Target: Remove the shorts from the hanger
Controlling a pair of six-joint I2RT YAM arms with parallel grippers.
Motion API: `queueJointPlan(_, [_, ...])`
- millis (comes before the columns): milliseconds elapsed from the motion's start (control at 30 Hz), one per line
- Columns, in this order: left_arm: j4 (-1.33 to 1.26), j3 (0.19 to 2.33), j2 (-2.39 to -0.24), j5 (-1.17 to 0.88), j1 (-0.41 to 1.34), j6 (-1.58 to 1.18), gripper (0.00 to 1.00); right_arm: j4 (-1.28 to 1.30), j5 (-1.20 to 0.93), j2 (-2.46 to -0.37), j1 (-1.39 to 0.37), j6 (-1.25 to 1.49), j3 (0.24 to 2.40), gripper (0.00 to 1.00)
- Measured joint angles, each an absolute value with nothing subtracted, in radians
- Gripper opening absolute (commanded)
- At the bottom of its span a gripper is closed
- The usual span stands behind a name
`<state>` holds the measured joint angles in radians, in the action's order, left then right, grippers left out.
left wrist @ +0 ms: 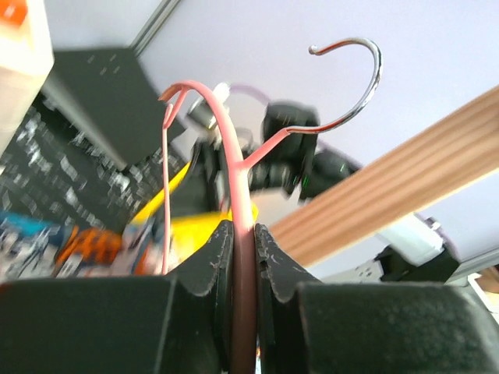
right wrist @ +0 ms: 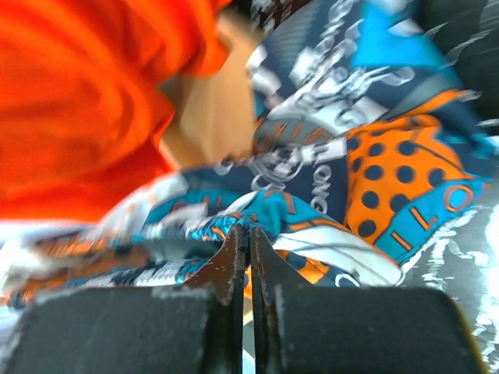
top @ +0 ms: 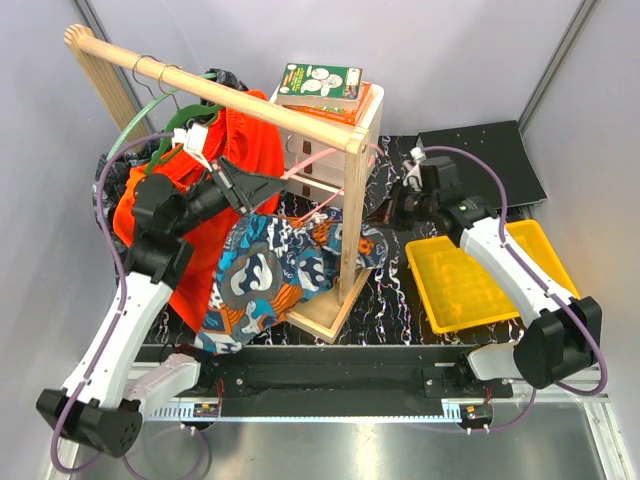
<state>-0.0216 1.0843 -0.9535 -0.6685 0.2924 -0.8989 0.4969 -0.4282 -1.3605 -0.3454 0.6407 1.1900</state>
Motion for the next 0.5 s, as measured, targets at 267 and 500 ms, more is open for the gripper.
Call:
queueJointPlan(267, [-0.178,1.138,-1.103,-0.682,0.361,-0.888,0.00,0.474,-0.451,-1.361,-0.416,0.657,1.202,0.00])
queueJointPlan(500, [-0.194,1.179,-1.172,-0.683,0.406,-0.701,0.00,0.447,-0.480,-1.330,-0.415,0.677,1.236,0.00])
